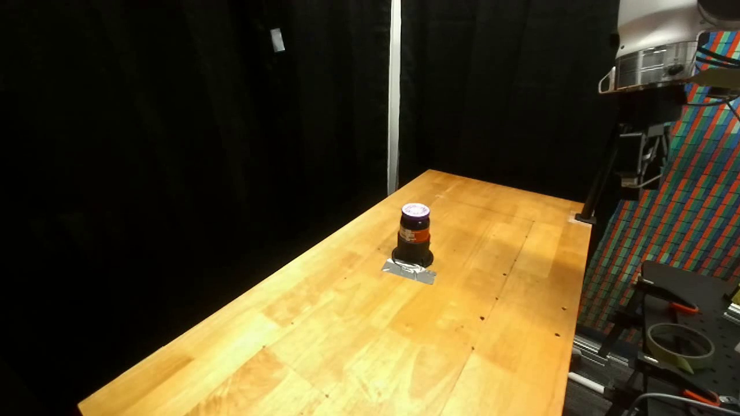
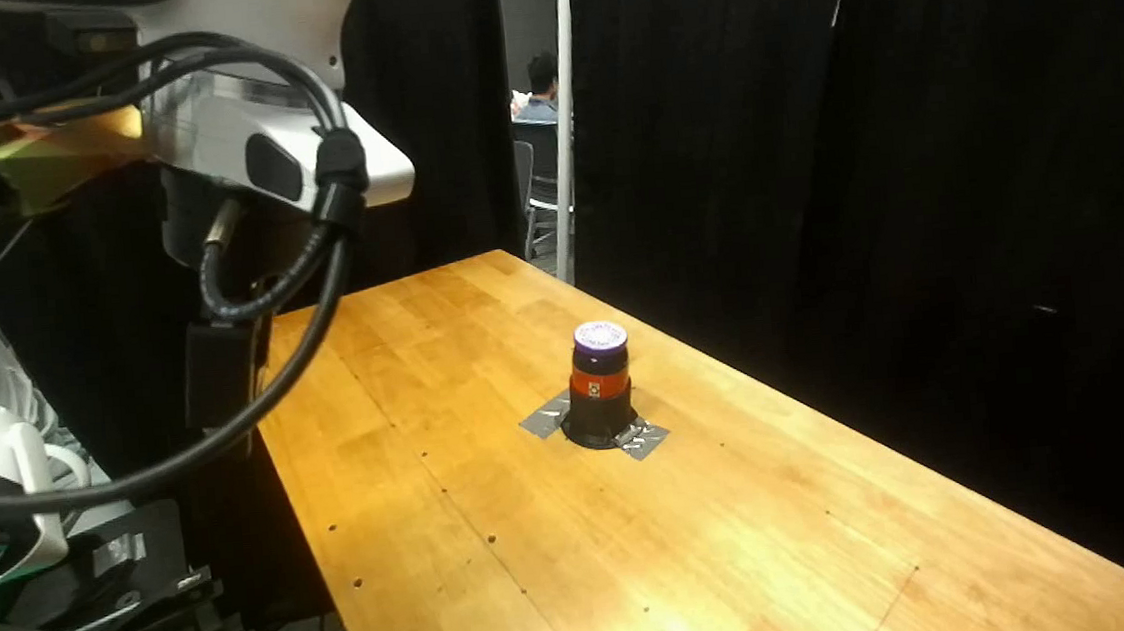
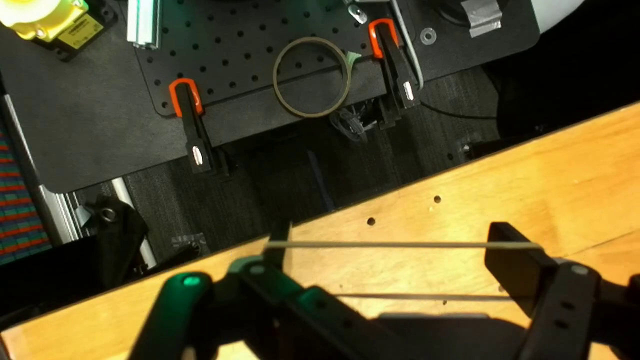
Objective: Put the rubber bung around the neck of the brown bottle
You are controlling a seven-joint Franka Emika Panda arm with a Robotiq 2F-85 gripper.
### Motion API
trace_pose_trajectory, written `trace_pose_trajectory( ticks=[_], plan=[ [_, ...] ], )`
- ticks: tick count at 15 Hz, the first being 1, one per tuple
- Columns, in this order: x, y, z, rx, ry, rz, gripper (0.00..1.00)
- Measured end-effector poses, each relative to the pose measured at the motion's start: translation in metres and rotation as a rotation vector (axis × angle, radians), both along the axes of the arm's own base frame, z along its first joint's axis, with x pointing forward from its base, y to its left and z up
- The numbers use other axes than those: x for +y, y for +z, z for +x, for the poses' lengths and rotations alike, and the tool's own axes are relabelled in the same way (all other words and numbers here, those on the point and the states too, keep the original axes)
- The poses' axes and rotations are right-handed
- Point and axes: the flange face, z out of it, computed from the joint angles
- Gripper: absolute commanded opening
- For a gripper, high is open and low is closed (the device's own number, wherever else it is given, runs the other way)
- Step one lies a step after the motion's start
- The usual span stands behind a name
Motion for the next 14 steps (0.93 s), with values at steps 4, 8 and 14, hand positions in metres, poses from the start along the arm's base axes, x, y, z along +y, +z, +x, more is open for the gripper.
trace_pose_trajectory(
  ticks=[4,8,14],
  plan=[
    [0.03,0.024,0.059,-0.14,-0.029,-0.053,1.0],
    [0.072,0.019,0.132,-0.286,-0.017,-0.136,1.0],
    [0.112,-0.027,0.234,-0.403,0.0,-0.2,1.0]
  ],
)
